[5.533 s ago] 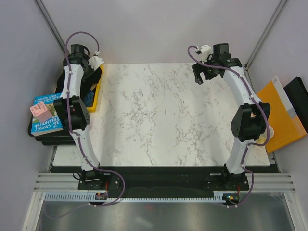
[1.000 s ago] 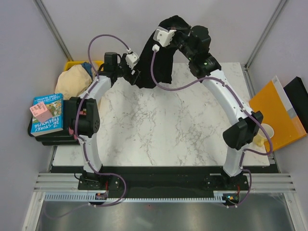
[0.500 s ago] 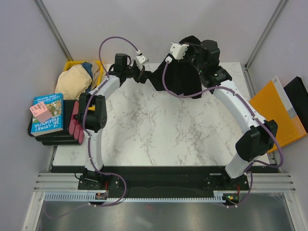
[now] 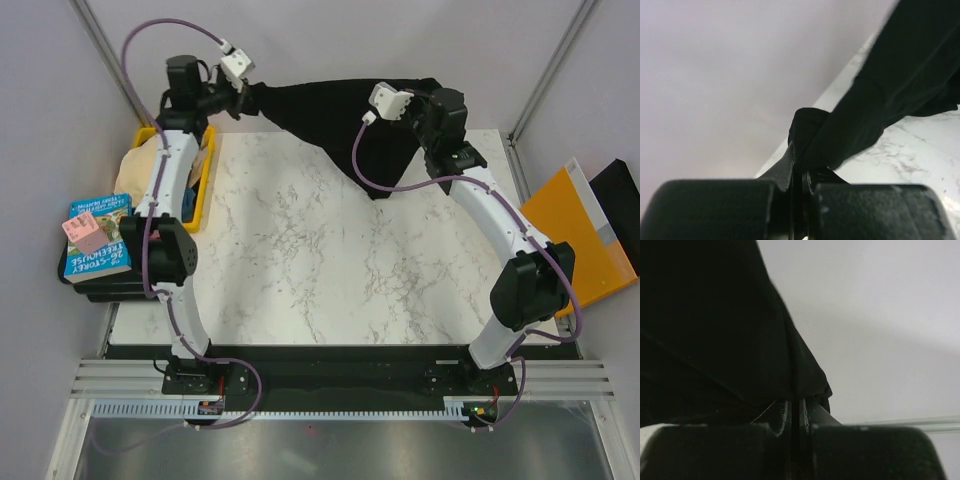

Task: Fold and stack the t-shirts
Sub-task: Flatten out the tshirt

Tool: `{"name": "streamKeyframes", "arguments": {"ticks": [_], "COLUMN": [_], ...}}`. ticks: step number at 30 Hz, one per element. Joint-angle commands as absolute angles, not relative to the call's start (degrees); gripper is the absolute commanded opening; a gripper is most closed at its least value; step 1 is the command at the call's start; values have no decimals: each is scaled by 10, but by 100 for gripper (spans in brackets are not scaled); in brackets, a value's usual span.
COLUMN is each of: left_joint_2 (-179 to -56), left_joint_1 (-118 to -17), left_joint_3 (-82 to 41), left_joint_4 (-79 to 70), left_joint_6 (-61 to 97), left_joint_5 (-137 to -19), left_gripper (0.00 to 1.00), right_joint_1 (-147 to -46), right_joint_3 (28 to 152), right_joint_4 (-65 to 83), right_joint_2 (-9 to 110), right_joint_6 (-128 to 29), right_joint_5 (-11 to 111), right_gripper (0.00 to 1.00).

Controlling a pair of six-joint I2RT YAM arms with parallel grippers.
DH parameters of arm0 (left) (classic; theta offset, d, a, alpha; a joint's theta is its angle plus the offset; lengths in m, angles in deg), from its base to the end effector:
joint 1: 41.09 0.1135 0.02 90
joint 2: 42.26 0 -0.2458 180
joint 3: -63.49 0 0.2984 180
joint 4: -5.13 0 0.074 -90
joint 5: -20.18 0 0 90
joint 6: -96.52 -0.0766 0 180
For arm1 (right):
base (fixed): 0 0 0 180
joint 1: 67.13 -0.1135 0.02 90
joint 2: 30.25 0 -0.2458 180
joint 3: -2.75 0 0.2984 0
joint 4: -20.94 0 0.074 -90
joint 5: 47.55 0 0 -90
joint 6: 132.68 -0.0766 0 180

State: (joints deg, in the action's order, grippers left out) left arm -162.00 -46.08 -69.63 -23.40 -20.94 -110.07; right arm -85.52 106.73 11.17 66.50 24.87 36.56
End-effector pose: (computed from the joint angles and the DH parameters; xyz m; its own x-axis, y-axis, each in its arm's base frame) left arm 0.5537 -0.0980 0.3614 0.0861 0.3458 -0.9344 0.7303 0.6161 0.2953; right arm 0.4722 0.1487 0.3885 0.1841 -0.9076 -0.3773 -0.1216 0.3599 -0.9250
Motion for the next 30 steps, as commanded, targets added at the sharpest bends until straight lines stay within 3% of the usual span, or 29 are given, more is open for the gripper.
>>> {"name": "streamKeyframes", "arguments": {"ticks": [1, 8, 13, 19, 23, 26, 28, 30], "left_joint_2": [-1514, -1452, -1444, -1475, -1517, -1550, -1570, -1583], "left_joint_1": [-428, -423, -440, -484, -516, -536, -544, -556], "left_joint_3": [-740, -747, -744, -731, -734, -742, -750, -755], "left_joint_4": [-358, -624, -652, -652, -653, -653, -653, -652], "left_joint_6": [-293, -444, -378, -331, -346, -350, -353, -358], "left_joint_5": [-1197, -1371, -1491, -1544, -1543, -1543, -1544, -1545], "left_gripper": [2, 2, 2, 2, 2, 2, 2, 2], "right_joint_1": [-839, -808, -806, -798, -788, -781, -778, -771], "right_joint_3": [1046, 1030, 983, 954, 967, 986, 1010, 1027], "right_joint_4": [181, 186, 133, 95, 95, 94, 75, 58], "right_joint_2": [665, 676, 634, 632, 670, 712, 743, 765], "right_joint_6": [259, 231, 229, 254, 247, 226, 190, 161], "right_joint_5": [352, 371, 447, 455, 397, 340, 288, 259], "right_gripper": [0, 0, 1, 5, 21, 45, 49, 70]}}
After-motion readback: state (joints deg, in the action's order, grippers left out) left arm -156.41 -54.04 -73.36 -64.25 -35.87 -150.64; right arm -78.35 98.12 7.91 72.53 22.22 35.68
